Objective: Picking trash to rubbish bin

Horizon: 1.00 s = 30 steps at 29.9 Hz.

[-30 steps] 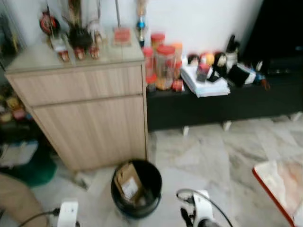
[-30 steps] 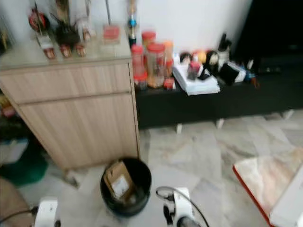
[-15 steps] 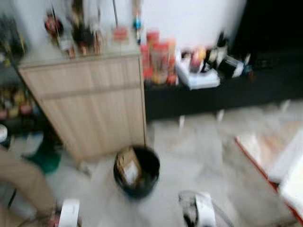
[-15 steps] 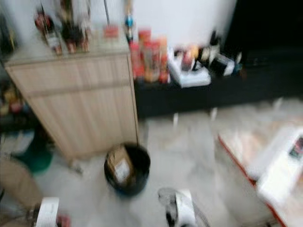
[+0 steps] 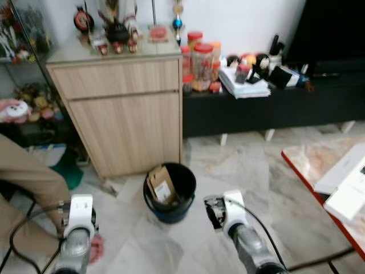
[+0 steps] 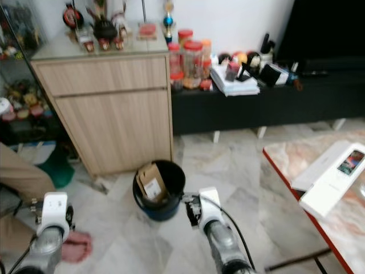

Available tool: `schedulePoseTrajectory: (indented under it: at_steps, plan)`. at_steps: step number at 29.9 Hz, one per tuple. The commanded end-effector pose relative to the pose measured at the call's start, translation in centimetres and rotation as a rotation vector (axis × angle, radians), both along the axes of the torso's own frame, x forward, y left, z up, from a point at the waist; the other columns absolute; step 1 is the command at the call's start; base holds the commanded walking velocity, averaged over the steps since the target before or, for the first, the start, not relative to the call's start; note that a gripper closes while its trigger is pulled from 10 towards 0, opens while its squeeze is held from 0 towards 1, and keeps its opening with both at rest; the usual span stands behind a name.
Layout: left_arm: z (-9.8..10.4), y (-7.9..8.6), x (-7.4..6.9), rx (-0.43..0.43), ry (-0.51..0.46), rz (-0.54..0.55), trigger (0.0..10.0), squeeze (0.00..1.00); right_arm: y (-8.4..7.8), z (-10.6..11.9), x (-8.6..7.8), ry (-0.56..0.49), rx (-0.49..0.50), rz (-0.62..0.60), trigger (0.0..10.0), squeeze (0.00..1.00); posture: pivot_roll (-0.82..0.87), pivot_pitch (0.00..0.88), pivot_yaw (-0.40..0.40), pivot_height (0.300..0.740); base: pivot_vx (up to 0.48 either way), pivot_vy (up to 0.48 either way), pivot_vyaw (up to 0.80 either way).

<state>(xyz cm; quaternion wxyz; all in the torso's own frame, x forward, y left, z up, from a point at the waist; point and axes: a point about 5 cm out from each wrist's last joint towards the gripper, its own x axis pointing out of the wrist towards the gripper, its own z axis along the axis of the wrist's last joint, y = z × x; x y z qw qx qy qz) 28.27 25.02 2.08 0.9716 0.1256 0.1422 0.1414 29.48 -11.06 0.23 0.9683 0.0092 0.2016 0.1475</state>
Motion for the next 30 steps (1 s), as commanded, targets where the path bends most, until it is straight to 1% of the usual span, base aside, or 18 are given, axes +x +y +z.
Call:
schedulePoseTrajectory:
  at_steps: [1, 4, 5, 6, 8, 10, 11, 13, 14, 16, 17, 19, 20, 22, 23, 25, 28, 30]
  plan:
    - [2.4, -0.7, 1.8, 0.042, -0.115, -0.054, 10.0, 0.00, 0.3, 2.2, 1.7, -0.109, 0.041, 0.000, 10.0, 0.00, -0.03, 0.000, -0.002, 0.740, 0.000, 0.000, 0.00]
    - [5.5, -1.7, 3.3, 0.064, -0.267, -0.096, 10.0, 0.00, 1.4, 5.5, 3.7, -0.255, 0.107, 0.017, 10.0, 0.00, -0.03, 0.000, 0.001, 0.740, 0.000, 0.000, 0.00]
    - [5.9, -1.8, 3.5, 0.068, -0.289, -0.099, 10.0, 0.00, 1.5, 6.0, 4.0, -0.276, 0.117, 0.018, 10.0, 0.00, -0.03, 0.000, 0.002, 0.740, 0.000, 0.000, 0.00]
    - [7.3, -2.2, 4.0, 0.071, -0.352, -0.106, 10.0, 0.00, 1.9, 7.7, 4.8, -0.342, 0.161, 0.014, 10.0, 0.00, -0.03, 0.000, 0.003, 0.740, 0.000, 0.000, 0.00]
    - [8.4, -2.8, 4.4, 0.074, -0.403, -0.118, 10.0, 0.00, 2.3, 9.2, 5.4, -0.404, 0.180, 0.017, 10.0, 0.00, -0.03, 0.000, 0.005, 0.740, 0.000, 0.000, 0.00]
    - [9.6, -3.7, 4.7, 0.082, -0.455, -0.156, 10.0, 0.00, 2.7, 10.8, 5.9, -0.480, 0.200, 0.027, 10.0, 0.00, -0.04, 0.000, 0.013, 0.740, 0.000, 0.000, 0.00]
    - [9.6, -3.7, 4.7, 0.082, -0.455, -0.156, 10.0, 0.00, 2.7, 10.8, 5.9, -0.480, 0.200, 0.027, 10.0, 0.00, -0.04, 0.000, 0.013, 0.740, 0.000, 0.000, 0.00]
    - [10.2, -4.3, 5.1, 0.073, -0.472, -0.173, 10.0, 0.00, 2.8, 11.5, 6.0, -0.511, 0.209, 0.027, 10.0, 0.00, -0.04, 0.000, 0.017, 0.740, 0.000, 0.000, 0.00]
    - [10.5, -5.1, 5.4, 0.067, -0.479, -0.205, 10.0, 0.00, 2.7, 11.7, 6.0, -0.529, 0.209, 0.018, 10.0, 0.00, -0.05, 0.000, 0.029, 0.740, 0.000, 0.000, 0.00]
    - [10.7, -5.8, 5.9, 0.058, -0.468, -0.240, 10.0, 0.00, 2.1, 11.4, 6.0, -0.525, 0.200, -0.006, 10.0, 0.00, -0.06, 0.000, 0.046, 0.740, 0.000, 0.000, 0.00]
    - [10.7, -5.8, 5.9, 0.058, -0.468, -0.240, 10.0, 0.00, 2.1, 11.4, 6.0, -0.525, 0.200, -0.006, 10.0, 0.00, -0.06, 0.000, 0.046, 0.740, 0.000, 0.000, 0.00]
    - [10.6, -6.3, 6.2, 0.046, -0.453, -0.267, 10.0, 0.00, 1.5, 11.0, 6.0, -0.512, 0.186, -0.034, 10.0, 0.00, -0.07, 0.000, 0.051, 0.740, 0.000, 0.000, 0.00]
    - [10.6, -6.7, 6.4, 0.048, -0.444, -0.287, 10.0, 0.00, 0.8, 10.8, 5.9, -0.507, 0.178, -0.063, 10.0, 0.00, -0.09, 0.000, 0.075, 0.740, 0.000, 0.000, 0.00]
    - [10.7, -7.3, 6.8, 0.056, -0.429, -0.327, 10.0, 0.00, -1.1, 10.2, 5.8, -0.502, 0.149, -0.140, 10.0, 0.00, -0.11, 0.000, 0.087, 0.740, 0.000, 0.000, 0.00]
    - [11.1, -7.7, 7.1, 0.049, -0.430, -0.335, 10.0, 0.00, -3.1, 9.8, 5.7, -0.487, 0.129, -0.220, 10.0, 0.00, -0.11, 0.000, 0.080, 0.740, 0.000, 0.000, 0.00]
    - [11.4, -8.0, 7.3, 0.044, -0.437, -0.344, 10.0, 0.00, -5.3, 9.4, 5.5, -0.465, 0.090, -0.283, 10.0, 0.00, -0.11, 0.000, 0.069, 0.740, 0.000, 0.000, 0.00]
    - [11.5, -8.2, 7.4, 0.044, -0.440, -0.350, 10.0, 0.00, -5.8, 9.4, 5.6, -0.461, 0.082, -0.291, 10.0, 0.00, -0.10, 0.000, 0.059, 0.740, 0.000, 0.000, 0.00]
    - [11.2, -8.7, 7.1, 0.041, -0.444, -0.364, 10.0, 0.00, -7.1, 9.5, 5.6, -0.457, 0.040, -0.289, 10.0, 0.00, -0.08, 0.000, 0.027, 0.740, 0.000, 0.000, 0.00]
